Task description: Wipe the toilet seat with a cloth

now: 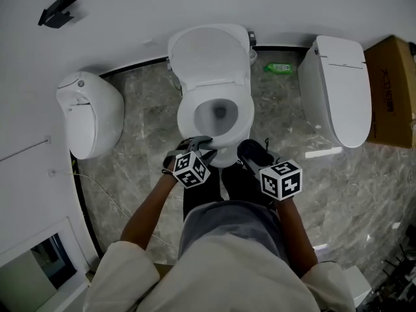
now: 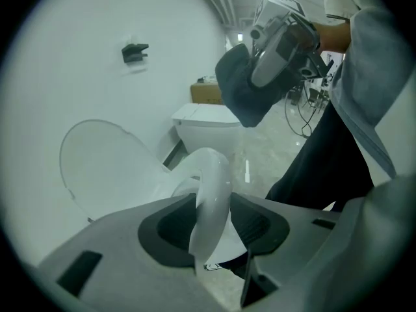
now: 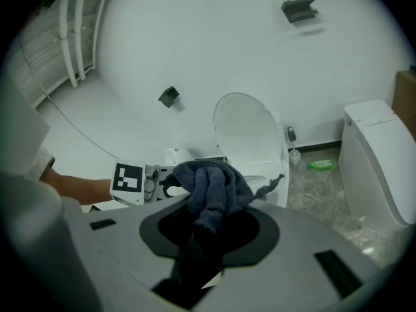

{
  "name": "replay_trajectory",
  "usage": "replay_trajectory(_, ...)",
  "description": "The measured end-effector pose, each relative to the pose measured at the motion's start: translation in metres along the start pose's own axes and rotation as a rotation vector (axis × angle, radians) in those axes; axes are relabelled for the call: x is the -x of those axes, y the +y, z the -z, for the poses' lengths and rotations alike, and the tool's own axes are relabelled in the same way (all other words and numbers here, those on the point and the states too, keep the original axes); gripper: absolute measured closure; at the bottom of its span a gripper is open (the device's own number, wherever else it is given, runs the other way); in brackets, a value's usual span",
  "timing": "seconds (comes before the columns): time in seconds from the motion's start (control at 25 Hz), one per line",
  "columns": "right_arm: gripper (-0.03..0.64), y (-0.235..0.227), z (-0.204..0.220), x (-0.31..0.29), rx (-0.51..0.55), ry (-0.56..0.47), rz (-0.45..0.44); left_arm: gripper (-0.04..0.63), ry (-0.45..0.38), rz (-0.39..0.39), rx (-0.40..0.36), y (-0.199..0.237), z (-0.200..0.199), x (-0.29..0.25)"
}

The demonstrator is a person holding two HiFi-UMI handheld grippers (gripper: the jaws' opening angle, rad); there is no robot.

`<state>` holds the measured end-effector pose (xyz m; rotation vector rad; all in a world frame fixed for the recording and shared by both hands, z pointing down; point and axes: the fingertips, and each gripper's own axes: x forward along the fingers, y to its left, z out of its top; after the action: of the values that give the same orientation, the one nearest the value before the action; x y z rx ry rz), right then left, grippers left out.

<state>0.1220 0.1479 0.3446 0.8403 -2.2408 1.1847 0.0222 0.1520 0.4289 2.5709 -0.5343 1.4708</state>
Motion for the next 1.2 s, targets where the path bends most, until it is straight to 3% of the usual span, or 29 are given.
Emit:
replay_trajectory(0.16, 0.518, 0.003, 0.008, -0.009, 0.009, 0.037, -0.015, 0.437, -0.034, 0.067, 0.062, -0.018, 0.011, -0.01)
replay_trajectory(0.36, 0.518, 0.001, 0.024, -0.021, 0.018, 0.094, -0.02, 0.434, -0.135, 0.185, 0.284, -0.034, 0.021, -0.018)
replay_trajectory(0.44, 0.518, -0.001, 0.031, -0.025, 0.002, 0.111, -0.023, 0.434, -0.153, 0.209, 0.326, -0.04, 0.026, -0.023)
replay_trajectory(0.76, 0.518, -0.012, 0.061, -0.053, -0.031, 0.186, -0.014, 0.448, -0.141, 0.262, 0.381, -0.07, 0.056, -0.055)
replay_trajectory(1.0, 0.518, -0.024, 0.083, -0.084, -0.082, 0.219, -0.005, 0.453, -0.071, 0.264, 0.311, -0.104, 0.085, -0.096)
replay_trajectory(1.2, 0.518, -0.052, 0.109, -0.106, -0.152, 0.228, 0.048, 0.476, -0.016, 0.306, 0.375, -0.127, 0.12, -0.148)
